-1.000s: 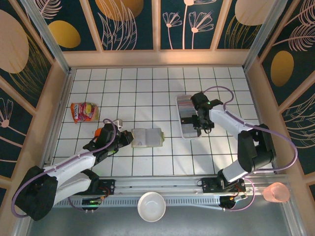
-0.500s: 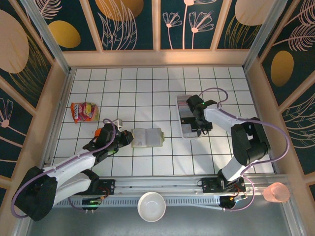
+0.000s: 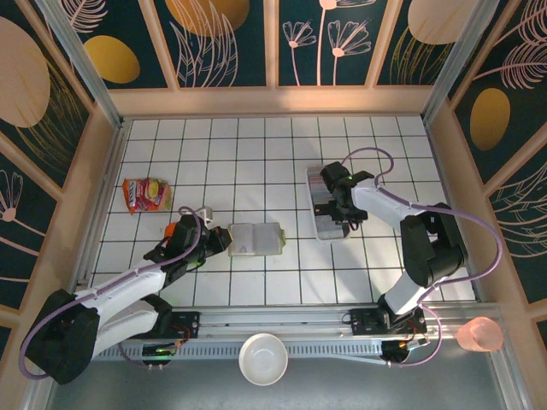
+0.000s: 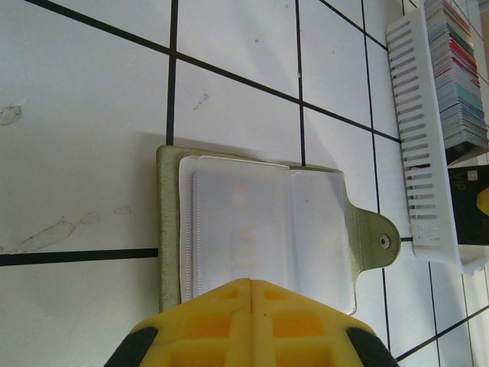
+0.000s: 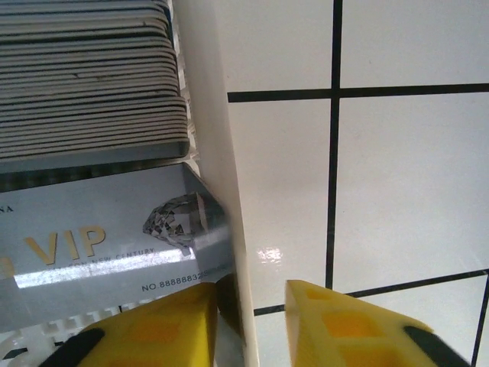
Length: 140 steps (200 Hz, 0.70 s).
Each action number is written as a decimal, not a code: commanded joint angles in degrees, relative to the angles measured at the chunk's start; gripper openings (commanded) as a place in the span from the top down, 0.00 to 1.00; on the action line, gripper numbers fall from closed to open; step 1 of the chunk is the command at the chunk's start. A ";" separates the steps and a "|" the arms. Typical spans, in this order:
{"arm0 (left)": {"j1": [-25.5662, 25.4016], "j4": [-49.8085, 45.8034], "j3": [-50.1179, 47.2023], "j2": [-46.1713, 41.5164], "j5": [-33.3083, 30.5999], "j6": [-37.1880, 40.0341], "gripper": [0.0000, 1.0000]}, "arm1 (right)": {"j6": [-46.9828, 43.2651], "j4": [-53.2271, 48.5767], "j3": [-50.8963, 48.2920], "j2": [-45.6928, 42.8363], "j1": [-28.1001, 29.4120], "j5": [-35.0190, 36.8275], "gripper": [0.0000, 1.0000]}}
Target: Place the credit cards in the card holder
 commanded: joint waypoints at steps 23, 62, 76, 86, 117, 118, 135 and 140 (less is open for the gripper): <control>0.37 1.29 -0.76 -0.95 0.48 -0.66 1.00 | 0.15 -2.52 1.24 -1.63 0.54 3.06 0.76; 0.36 1.26 -0.87 -1.24 0.30 -0.73 1.00 | 0.34 -2.98 1.61 -2.24 0.85 3.61 0.78; 0.40 1.26 -0.85 -1.25 0.38 -0.73 1.00 | 0.20 -3.35 1.87 -2.45 0.94 3.80 0.79; 0.35 1.26 -0.84 -1.26 0.39 -0.84 1.00 | 0.20 -3.50 1.97 -2.59 1.00 3.99 0.79; 0.41 1.31 -0.92 -1.30 0.48 -0.82 1.00 | 0.29 -3.97 2.24 -2.95 1.22 3.92 0.79; 0.38 1.33 -0.93 -1.28 0.48 -0.82 1.00 | 0.29 -3.97 2.24 -2.95 1.28 3.92 0.79; 0.39 1.35 -1.02 -1.42 0.48 -0.83 1.00 | 0.37 -4.57 2.50 -2.79 1.56 4.61 0.80; 0.40 1.35 -1.00 -1.44 0.48 -0.82 1.00 | 0.37 -4.58 2.51 -2.77 1.55 4.64 0.79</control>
